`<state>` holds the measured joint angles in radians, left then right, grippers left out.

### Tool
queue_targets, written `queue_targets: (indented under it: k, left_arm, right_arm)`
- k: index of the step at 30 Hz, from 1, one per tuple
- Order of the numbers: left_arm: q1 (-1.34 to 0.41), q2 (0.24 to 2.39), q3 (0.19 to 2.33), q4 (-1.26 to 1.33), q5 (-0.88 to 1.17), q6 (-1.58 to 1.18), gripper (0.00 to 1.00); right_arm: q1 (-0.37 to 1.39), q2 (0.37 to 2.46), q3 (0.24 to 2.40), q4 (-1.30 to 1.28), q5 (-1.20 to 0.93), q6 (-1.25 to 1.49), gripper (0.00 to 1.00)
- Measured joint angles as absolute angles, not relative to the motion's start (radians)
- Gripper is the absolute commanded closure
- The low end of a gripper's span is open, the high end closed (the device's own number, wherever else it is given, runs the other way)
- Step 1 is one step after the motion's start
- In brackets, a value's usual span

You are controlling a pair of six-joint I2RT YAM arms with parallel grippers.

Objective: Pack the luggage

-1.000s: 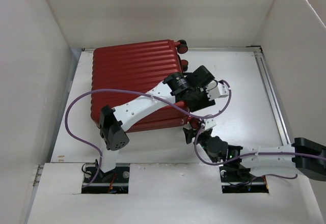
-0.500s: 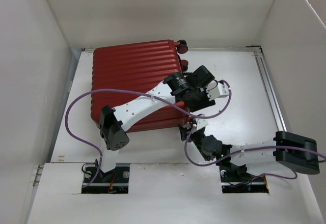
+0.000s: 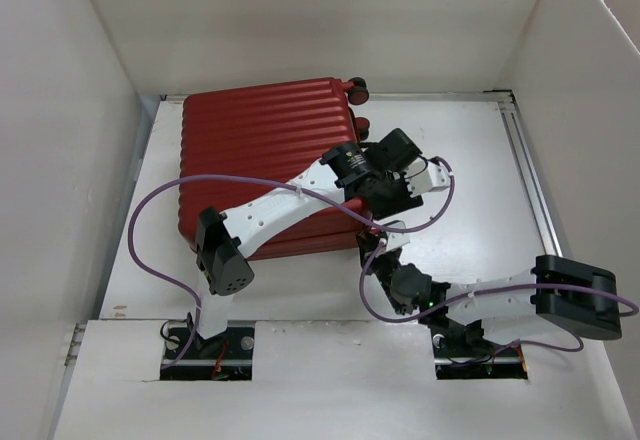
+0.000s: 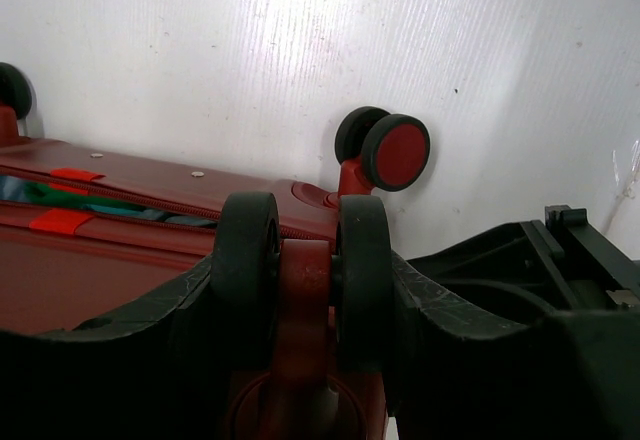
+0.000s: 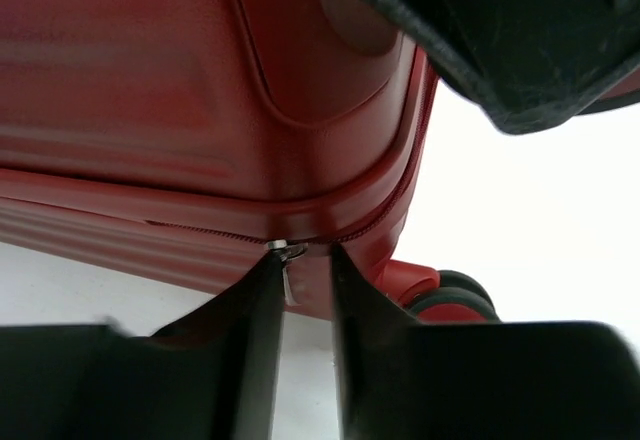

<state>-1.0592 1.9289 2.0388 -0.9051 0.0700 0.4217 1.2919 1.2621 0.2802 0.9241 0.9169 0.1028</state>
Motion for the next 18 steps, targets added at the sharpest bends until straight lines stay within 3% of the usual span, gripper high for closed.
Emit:
queue_targets:
  k: [13, 18]
  left_arm:
    - [-1.059, 1.931, 2.039, -0.902, 0.067, 0.422, 1.00]
    - [-1.059, 1.933, 2.039, -0.900, 0.067, 0.422, 1.00]
  right_arm:
    - [1.298, 1.271, 0.294, 0.898, 0.917, 0.147, 0.74]
    - [1.301, 1.280, 0.306, 0.884, 0.909, 0.181, 0.55]
